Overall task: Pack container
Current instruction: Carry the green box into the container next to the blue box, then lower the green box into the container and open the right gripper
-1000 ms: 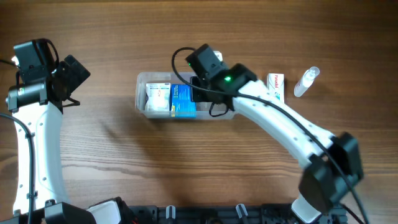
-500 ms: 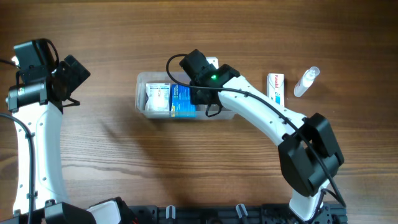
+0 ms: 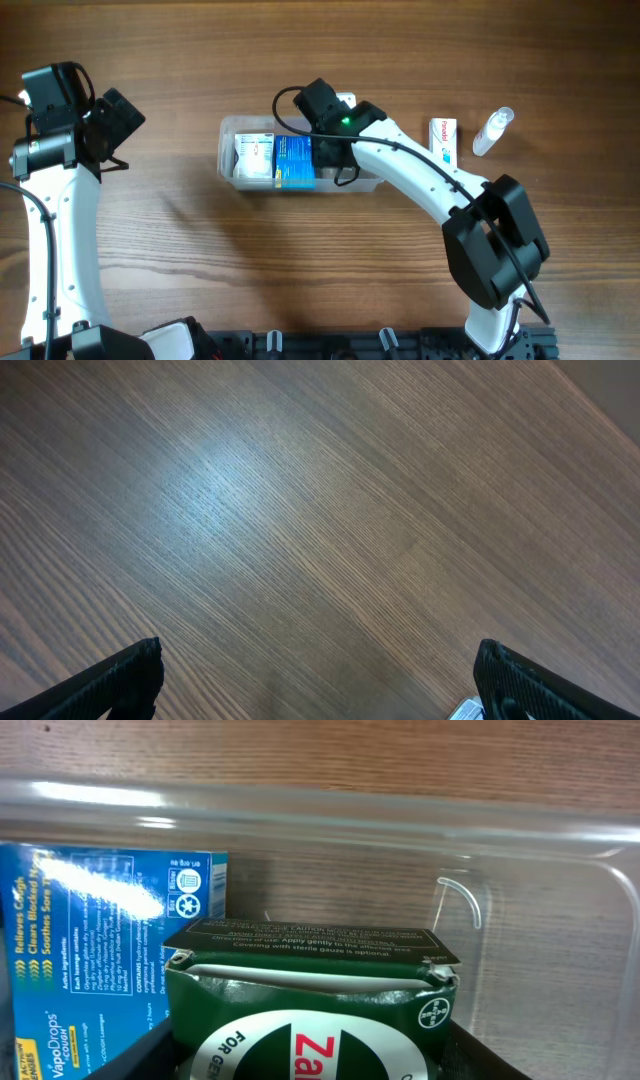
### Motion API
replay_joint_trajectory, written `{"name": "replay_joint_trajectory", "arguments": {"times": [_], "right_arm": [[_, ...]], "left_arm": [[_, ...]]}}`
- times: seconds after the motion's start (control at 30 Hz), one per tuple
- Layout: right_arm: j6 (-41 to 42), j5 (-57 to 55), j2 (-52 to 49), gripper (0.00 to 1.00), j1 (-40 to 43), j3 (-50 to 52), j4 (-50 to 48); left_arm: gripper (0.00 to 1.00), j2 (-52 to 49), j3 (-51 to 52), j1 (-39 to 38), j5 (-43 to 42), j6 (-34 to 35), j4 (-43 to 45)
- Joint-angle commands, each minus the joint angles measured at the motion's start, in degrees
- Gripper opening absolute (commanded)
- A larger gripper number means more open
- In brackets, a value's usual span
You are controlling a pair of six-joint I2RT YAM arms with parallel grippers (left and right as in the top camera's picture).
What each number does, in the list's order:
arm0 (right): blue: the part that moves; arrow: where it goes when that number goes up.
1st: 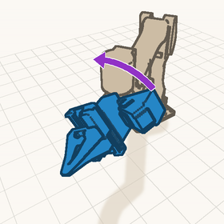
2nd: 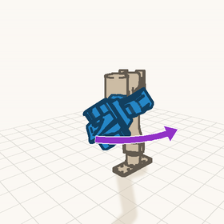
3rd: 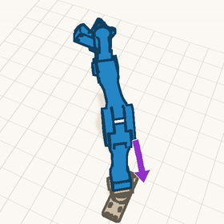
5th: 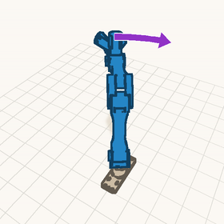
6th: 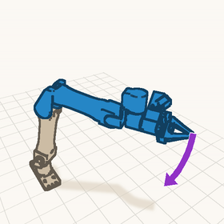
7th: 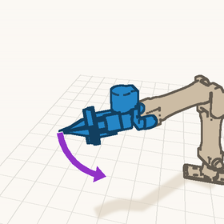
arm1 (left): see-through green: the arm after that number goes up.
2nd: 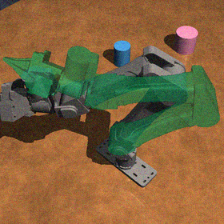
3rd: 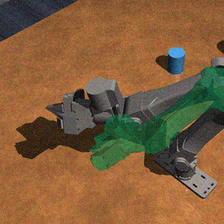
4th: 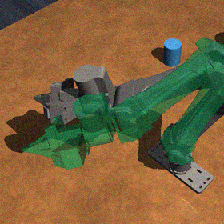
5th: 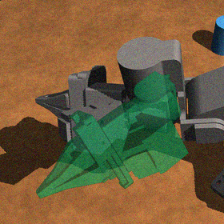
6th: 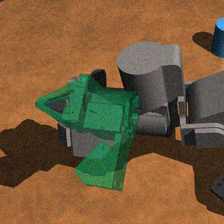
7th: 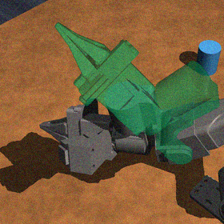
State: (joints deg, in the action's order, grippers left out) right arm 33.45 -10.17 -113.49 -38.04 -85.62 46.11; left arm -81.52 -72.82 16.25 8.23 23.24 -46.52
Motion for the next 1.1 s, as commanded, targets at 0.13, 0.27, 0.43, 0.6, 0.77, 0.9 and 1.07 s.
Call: {"name": "replay_joint_trajectory", "arguments": {"times": [0.13, 0.27, 0.43, 0.6, 0.77, 0.9, 1.07], "right_arm": [[1.2, -0.3, -1.4, 0.39, 0.2, 1.0, -1.6], [1.3, -0.3, -1.4, 0.39, 0.2, 1.0, -1.8], [1.3, -0.3, -1.4, 0.39, 0.1, 1.0, -1.7], [1.2, -0.3, -1.4, 0.39, 0.1, 1.0, -1.7], [1.2, -0.3, -1.4, 0.39, 0.2, 3.3, -3.3], [1.2, -0.3, -1.4, 0.4, 0.1, 5.8, -5.2], [1.0, -0.3, -1.4, 0.48, 0.1, 5.8, -6.0]], "left_arm": [[1.0, 0.5, 0.0, 0.3, -0.1, -0.3, 0.1], [1.0, 0.5, 0.0, 0.3, -0.1, -0.3, 0.1], [1.0, 0.5, 0.0, 0.3, -0.1, -0.3, 0.1], [1.0, 0.5, 0.0, 0.3, -0.1, -0.3, 0.1], [1.0, 0.5, 0.0, 0.3, -0.1, -0.3, 0.1], [1.0, 0.5, 0.0, 0.3, -0.1, -0.3, 0.1], [1.0, 0.5, 0.0, 0.3, -0.1, -0.3, 0.1]]}}
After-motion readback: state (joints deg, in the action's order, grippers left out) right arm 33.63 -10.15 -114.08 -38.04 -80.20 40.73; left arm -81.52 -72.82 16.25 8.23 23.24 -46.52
